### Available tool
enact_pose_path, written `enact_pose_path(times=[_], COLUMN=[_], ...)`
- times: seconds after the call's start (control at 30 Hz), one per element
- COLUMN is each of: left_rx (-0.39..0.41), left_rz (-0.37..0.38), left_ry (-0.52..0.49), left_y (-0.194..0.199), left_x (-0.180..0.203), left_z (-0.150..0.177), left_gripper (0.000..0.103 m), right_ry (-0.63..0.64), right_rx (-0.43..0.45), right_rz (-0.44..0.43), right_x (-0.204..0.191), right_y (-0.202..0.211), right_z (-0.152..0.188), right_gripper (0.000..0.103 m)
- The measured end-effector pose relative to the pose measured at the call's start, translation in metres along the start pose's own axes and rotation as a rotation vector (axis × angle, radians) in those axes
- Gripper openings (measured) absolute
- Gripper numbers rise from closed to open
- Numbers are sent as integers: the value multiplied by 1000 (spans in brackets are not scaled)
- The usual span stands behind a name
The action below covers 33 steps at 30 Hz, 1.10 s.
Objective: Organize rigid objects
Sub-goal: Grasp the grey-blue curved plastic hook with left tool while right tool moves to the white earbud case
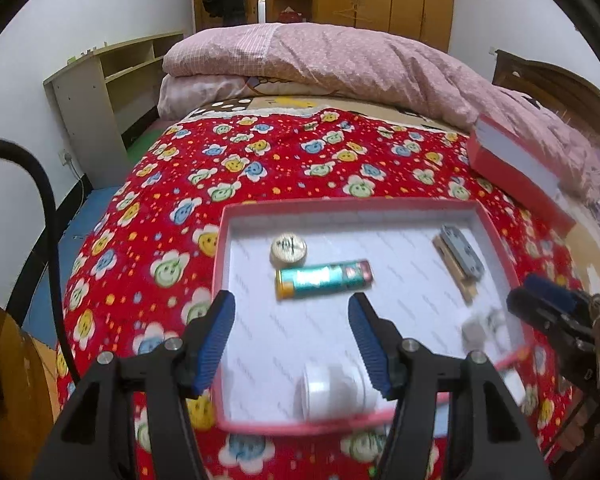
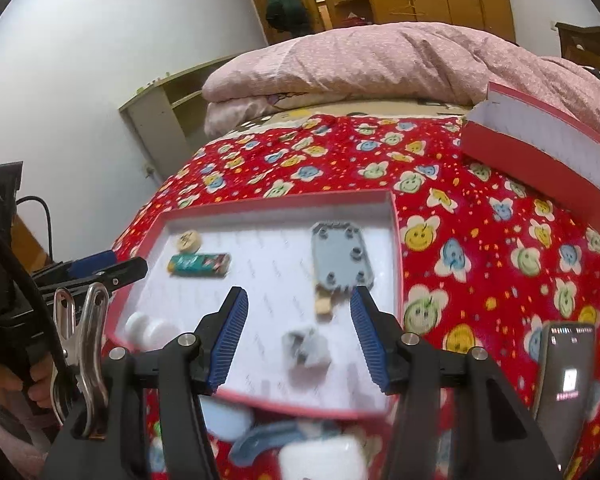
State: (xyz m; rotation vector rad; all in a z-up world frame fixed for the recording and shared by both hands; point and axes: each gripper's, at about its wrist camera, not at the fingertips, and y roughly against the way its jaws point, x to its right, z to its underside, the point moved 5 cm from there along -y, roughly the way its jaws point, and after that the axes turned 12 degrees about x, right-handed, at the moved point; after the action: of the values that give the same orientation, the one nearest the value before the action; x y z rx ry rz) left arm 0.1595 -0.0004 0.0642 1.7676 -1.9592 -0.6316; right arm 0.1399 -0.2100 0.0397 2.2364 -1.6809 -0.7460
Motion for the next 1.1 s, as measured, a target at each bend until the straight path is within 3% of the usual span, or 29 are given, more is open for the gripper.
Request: enact_pose_path(times=[0.5, 0.87, 1.1], left_rx=[-30, -87, -96], left_rz=[30, 89, 92], left_ry=[19, 30, -19], left_y=[69, 82, 82], left_x=[8, 22, 37], left_z=[75, 128, 144], left_gripper=[62, 62, 62], right_ry=[25, 38, 73], right_rx=[-35, -108, -115], right_rz=[15, 46, 47], right_x=[-16, -1, -3], right_y=[66, 87, 83], right_z=[56, 127, 147], right_gripper=[55, 55, 55])
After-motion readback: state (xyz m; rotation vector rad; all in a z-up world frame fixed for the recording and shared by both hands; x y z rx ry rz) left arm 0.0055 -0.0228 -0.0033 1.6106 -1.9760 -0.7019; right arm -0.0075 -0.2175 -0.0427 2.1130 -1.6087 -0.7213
